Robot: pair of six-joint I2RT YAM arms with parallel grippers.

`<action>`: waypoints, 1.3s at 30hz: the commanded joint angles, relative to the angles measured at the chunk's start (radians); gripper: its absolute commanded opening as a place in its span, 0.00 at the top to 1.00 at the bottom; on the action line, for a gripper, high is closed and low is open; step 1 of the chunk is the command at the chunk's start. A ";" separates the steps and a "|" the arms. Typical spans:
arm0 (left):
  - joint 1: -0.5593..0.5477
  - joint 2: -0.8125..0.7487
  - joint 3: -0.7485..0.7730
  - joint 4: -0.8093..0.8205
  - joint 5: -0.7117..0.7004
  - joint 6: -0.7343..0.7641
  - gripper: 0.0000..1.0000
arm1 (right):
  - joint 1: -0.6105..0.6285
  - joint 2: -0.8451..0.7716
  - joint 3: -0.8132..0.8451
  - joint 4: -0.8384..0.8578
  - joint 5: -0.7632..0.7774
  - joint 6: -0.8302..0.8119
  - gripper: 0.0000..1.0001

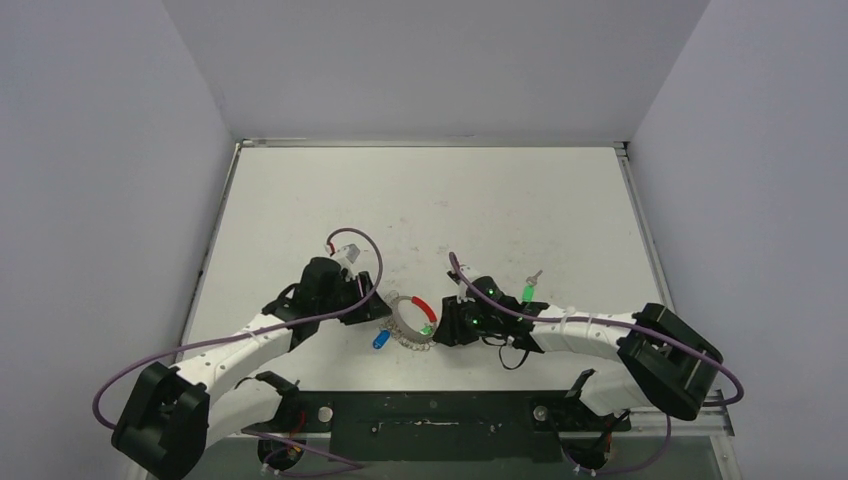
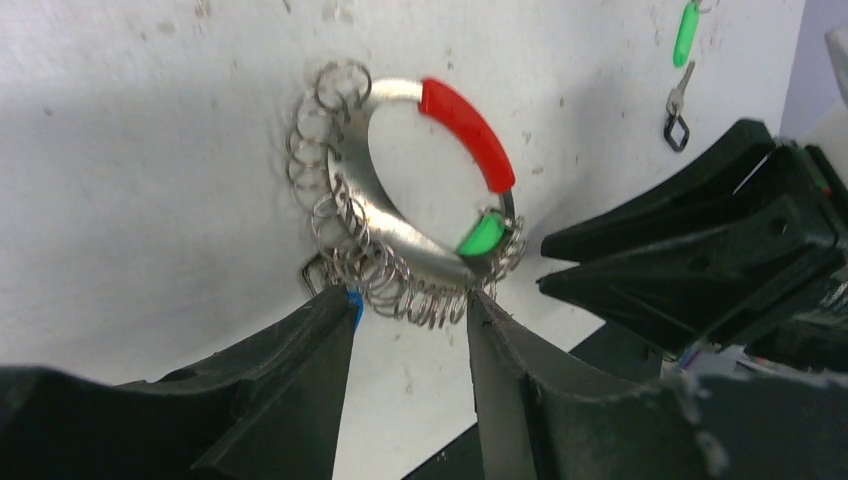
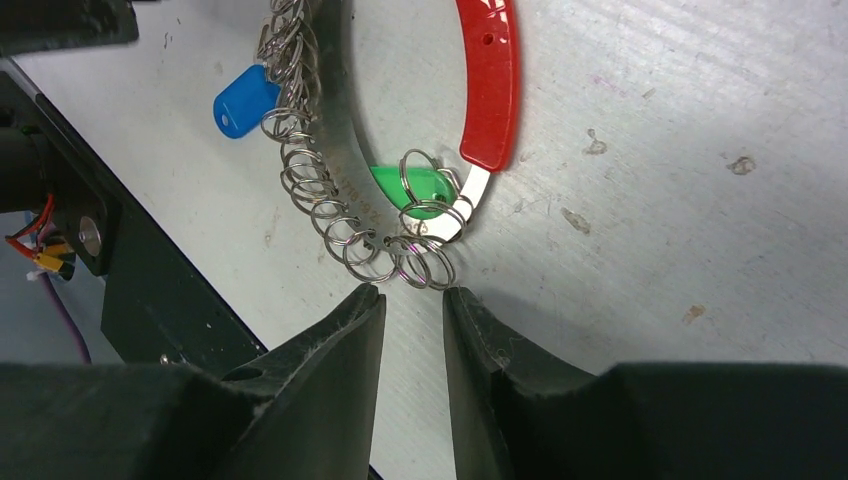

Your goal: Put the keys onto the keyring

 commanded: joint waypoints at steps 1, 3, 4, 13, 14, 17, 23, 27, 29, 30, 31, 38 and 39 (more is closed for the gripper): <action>-0.029 -0.084 -0.081 0.103 0.082 -0.121 0.56 | -0.009 0.039 0.025 0.092 -0.048 0.003 0.71; -0.058 -0.117 -0.112 0.152 0.070 -0.165 0.57 | -0.008 0.054 0.027 0.107 -0.055 0.008 0.72; -0.077 -0.126 -0.122 0.163 0.061 -0.182 0.57 | -0.008 0.061 0.026 0.115 -0.057 0.011 0.72; -0.291 -0.079 -0.116 0.241 -0.068 -0.236 0.63 | -0.008 0.092 0.026 0.149 -0.066 0.029 0.79; -0.301 -0.066 -0.114 0.253 -0.074 -0.238 0.64 | -0.008 0.092 0.026 0.149 -0.066 0.029 0.79; -0.323 -0.025 -0.105 0.286 -0.085 -0.243 0.66 | -0.008 0.087 0.026 0.146 -0.060 0.032 0.81; -0.359 0.028 -0.068 0.267 -0.134 -0.231 0.70 | -0.008 0.052 0.028 0.106 -0.045 0.021 0.82; -0.395 0.025 -0.031 0.185 -0.201 -0.209 0.71 | -0.008 0.015 0.035 0.054 -0.024 0.003 0.72; -0.411 0.015 -0.012 0.129 -0.242 -0.194 0.71 | -0.007 -0.002 0.037 0.031 -0.013 -0.005 0.67; -0.417 0.009 -0.002 0.102 -0.261 -0.187 0.71 | -0.006 -0.011 0.039 0.025 -0.011 -0.007 0.66; -0.425 0.003 0.009 0.062 -0.280 -0.179 0.71 | -0.006 -0.016 0.039 0.021 -0.010 -0.008 0.66; -0.448 -0.001 0.032 0.023 -0.307 -0.160 0.70 | 0.003 -0.020 0.040 0.032 -0.021 0.000 0.75; -0.450 0.006 0.030 0.040 -0.300 -0.163 0.70 | 0.003 -0.014 0.040 0.038 -0.024 0.001 0.76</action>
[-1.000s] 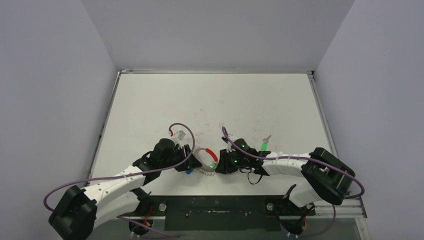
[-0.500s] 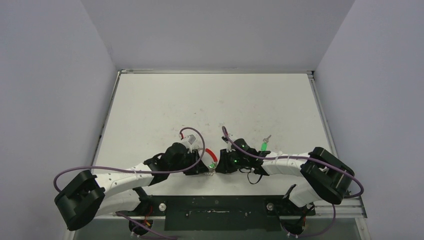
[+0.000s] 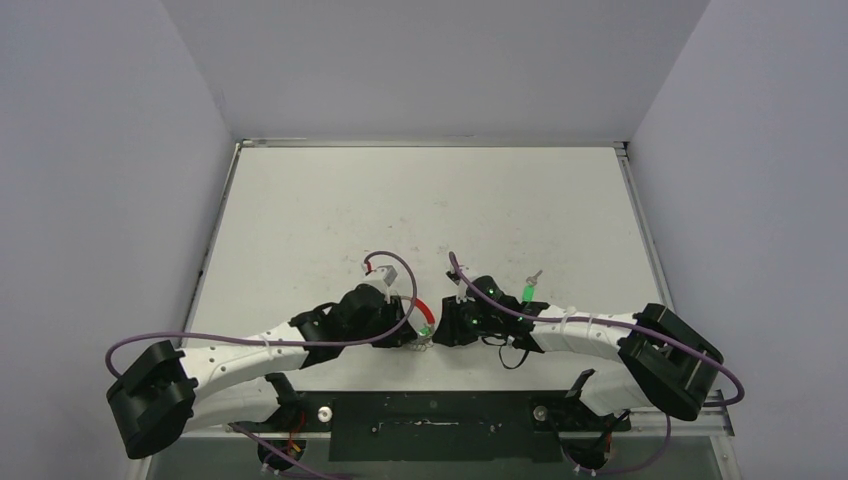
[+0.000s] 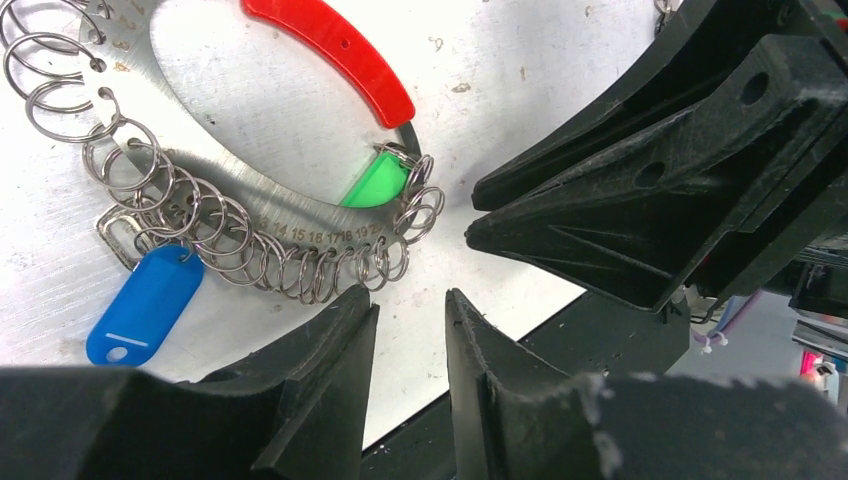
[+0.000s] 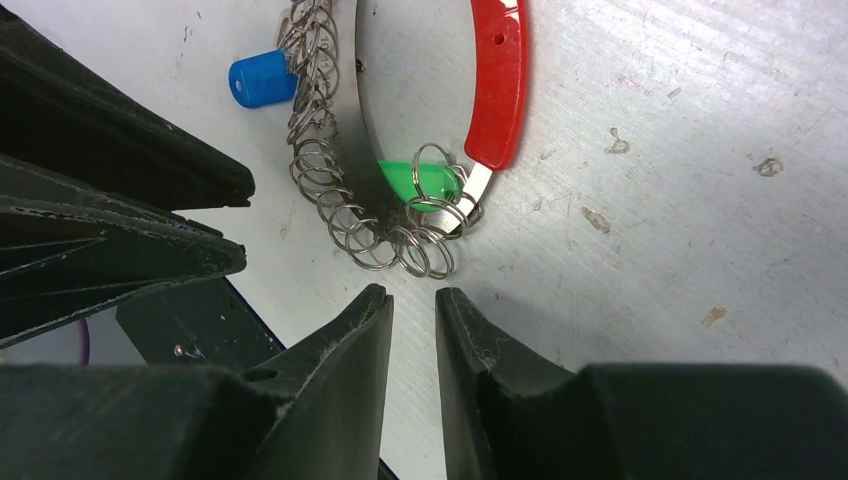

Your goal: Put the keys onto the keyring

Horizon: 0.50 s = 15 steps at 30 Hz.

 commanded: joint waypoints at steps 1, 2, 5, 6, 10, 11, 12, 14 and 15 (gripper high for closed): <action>-0.014 0.010 0.036 0.019 -0.014 0.014 0.69 | 0.004 -0.012 0.035 0.034 0.007 0.000 0.76; -0.017 0.026 0.036 0.035 -0.009 0.011 0.69 | 0.005 -0.003 0.035 0.041 0.004 0.002 0.76; -0.036 0.064 0.044 0.065 -0.004 0.007 0.67 | 0.008 0.025 0.032 0.062 0.005 0.010 0.76; -0.040 0.076 0.048 0.066 -0.005 0.008 0.67 | 0.009 0.034 0.033 0.069 0.004 0.013 0.76; -0.051 0.118 0.049 0.115 -0.005 0.005 0.67 | 0.018 0.056 0.037 0.091 0.003 0.021 0.80; -0.053 0.128 0.049 0.123 -0.003 0.005 0.67 | 0.020 0.063 0.039 0.093 0.004 0.022 0.81; -0.054 0.135 0.048 0.130 -0.001 0.005 0.67 | 0.022 0.068 0.041 0.094 0.005 0.021 0.82; -0.055 0.148 0.048 0.138 0.004 0.005 0.71 | 0.024 0.076 0.042 0.095 0.009 0.021 0.84; -0.056 0.152 0.046 0.144 0.005 0.005 0.73 | 0.025 0.081 0.042 0.096 0.013 0.021 0.85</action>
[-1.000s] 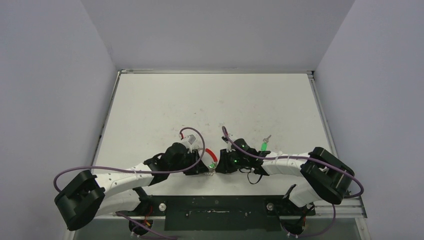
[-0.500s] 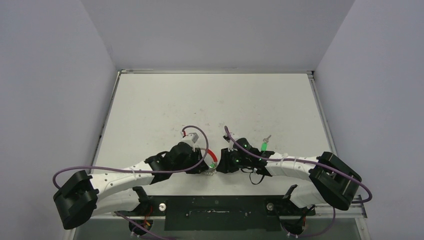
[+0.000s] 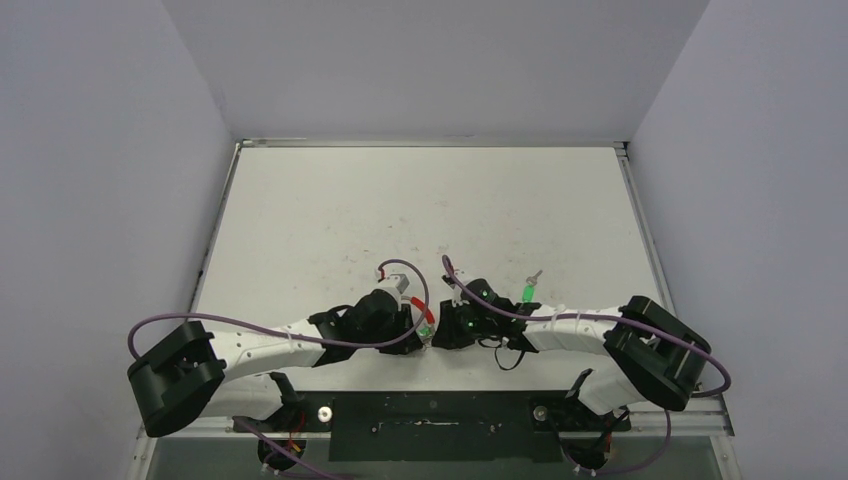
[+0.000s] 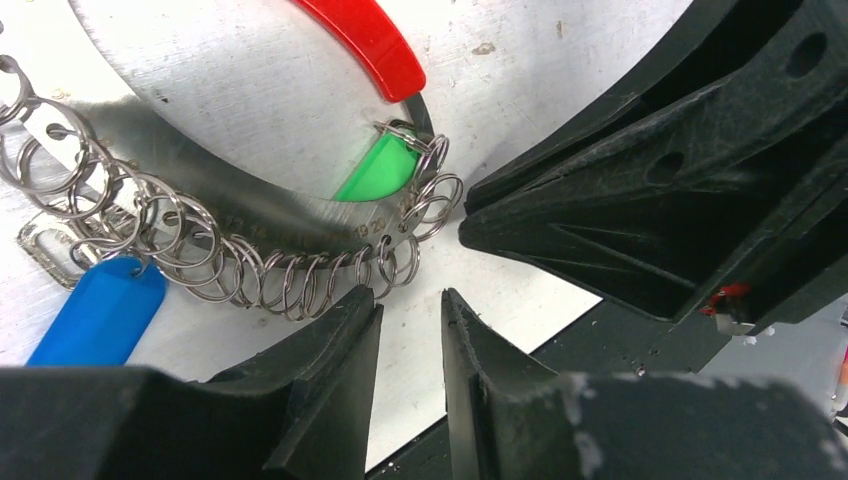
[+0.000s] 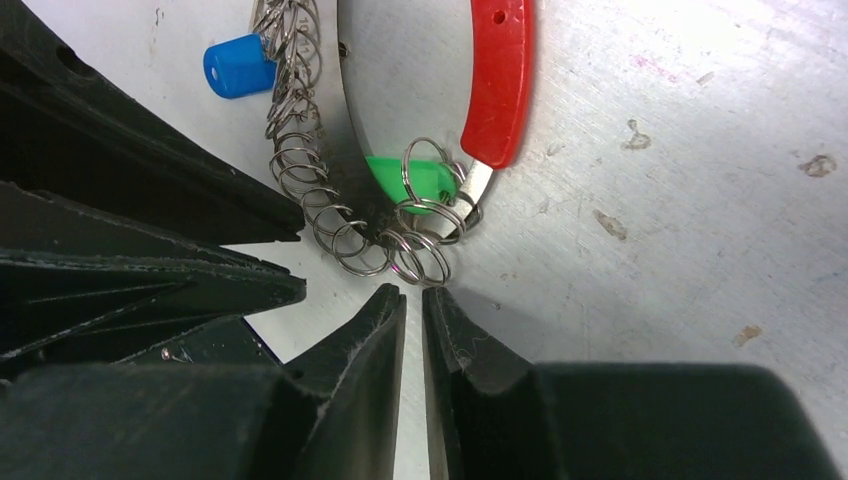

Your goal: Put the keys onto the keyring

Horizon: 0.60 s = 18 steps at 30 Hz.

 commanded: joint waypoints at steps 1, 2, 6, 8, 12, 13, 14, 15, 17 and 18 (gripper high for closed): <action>-0.006 0.016 0.040 0.086 0.006 0.002 0.74 | 0.008 0.021 0.039 0.064 0.018 0.007 0.86; -0.006 0.018 0.036 0.091 0.005 0.000 0.74 | 0.009 0.026 0.039 0.064 0.022 0.007 0.87; -0.007 0.021 0.025 0.102 0.000 -0.006 0.74 | 0.008 0.046 0.039 0.068 0.032 0.004 0.90; -0.007 0.028 0.022 0.108 -0.002 -0.006 0.74 | 0.008 0.055 0.039 0.069 0.037 0.003 0.91; -0.008 0.056 0.028 0.096 -0.011 0.000 0.75 | 0.008 0.060 0.041 0.064 0.051 0.001 0.93; -0.009 0.064 0.032 0.082 -0.020 0.000 0.77 | 0.008 0.061 0.041 0.062 0.053 0.001 0.93; -0.012 0.070 0.035 0.067 -0.033 -0.002 0.78 | 0.008 0.060 0.042 0.059 0.054 0.001 0.93; -0.014 0.076 0.038 0.050 -0.047 -0.002 0.80 | 0.008 0.061 0.044 0.056 0.055 -0.002 0.94; -0.021 0.081 0.039 0.030 -0.067 -0.004 0.83 | 0.008 0.063 0.049 0.049 0.060 -0.005 0.94; -0.023 0.082 0.038 0.024 -0.074 -0.004 0.84 | 0.008 0.064 0.052 0.046 0.061 -0.006 0.94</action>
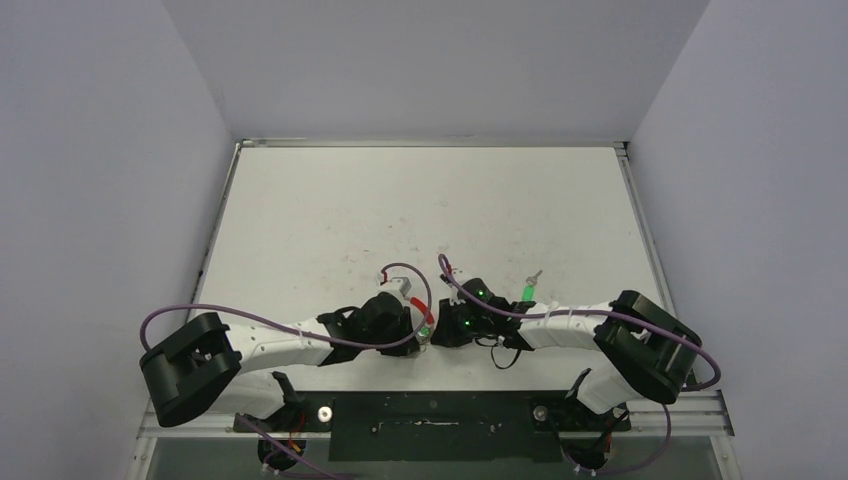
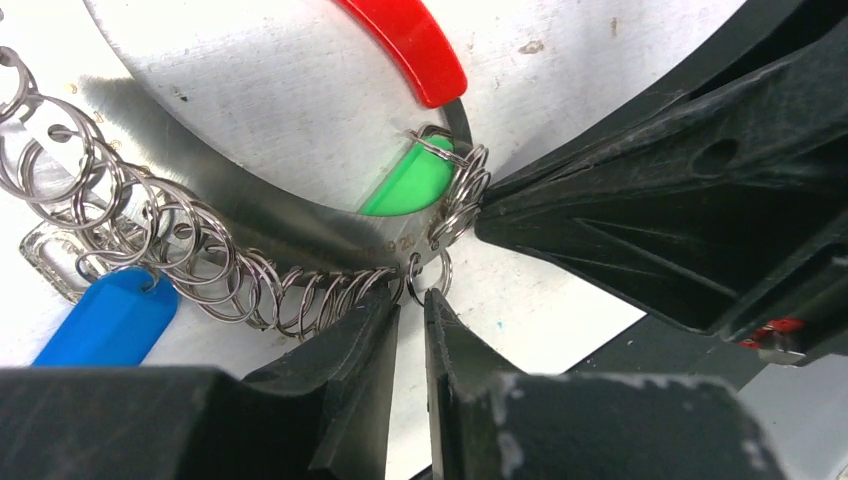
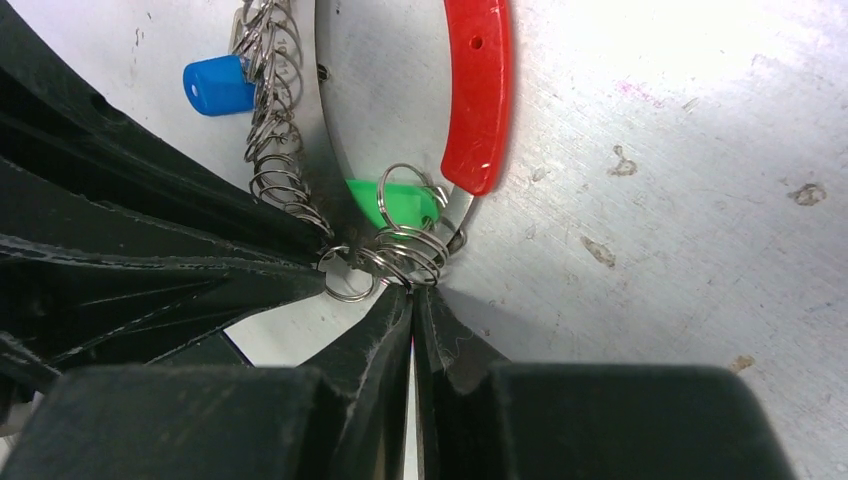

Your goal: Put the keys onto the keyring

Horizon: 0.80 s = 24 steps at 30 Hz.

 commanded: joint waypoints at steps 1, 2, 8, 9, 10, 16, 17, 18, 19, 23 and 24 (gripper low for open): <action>-0.016 0.009 0.036 -0.020 -0.056 -0.002 0.85 | 0.007 0.012 0.039 0.014 0.042 -0.014 0.94; -0.018 0.010 0.036 -0.022 -0.059 -0.002 0.86 | 0.007 0.014 0.043 0.013 0.043 -0.015 0.94; -0.023 0.044 0.045 -0.023 -0.070 0.003 0.93 | 0.007 0.030 0.075 0.011 0.049 -0.021 0.94; -0.024 0.051 0.048 -0.023 -0.072 0.004 0.94 | 0.005 0.032 0.080 0.010 0.053 -0.023 0.94; -0.026 0.058 0.051 -0.023 -0.074 0.005 0.95 | 0.005 0.033 0.087 0.010 0.059 -0.025 0.93; -0.036 0.089 0.074 -0.069 -0.082 0.015 1.00 | 0.003 0.050 0.131 0.016 0.086 -0.034 0.90; -0.036 0.093 0.078 -0.071 -0.082 0.016 1.00 | 0.003 0.055 0.137 0.015 0.087 -0.035 0.90; -0.038 0.096 0.083 -0.072 -0.081 0.016 1.00 | 0.003 0.056 0.141 0.013 0.087 -0.036 0.88; -0.038 0.097 0.085 -0.070 -0.079 0.015 1.00 | 0.000 0.052 0.142 0.011 0.089 -0.035 0.85; -0.038 0.092 0.069 -0.039 -0.077 -0.002 1.00 | -0.004 -0.008 0.119 -0.008 0.113 -0.029 0.71; -0.038 0.089 0.063 -0.038 -0.077 -0.009 1.00 | -0.006 -0.034 0.108 -0.017 0.122 -0.027 0.68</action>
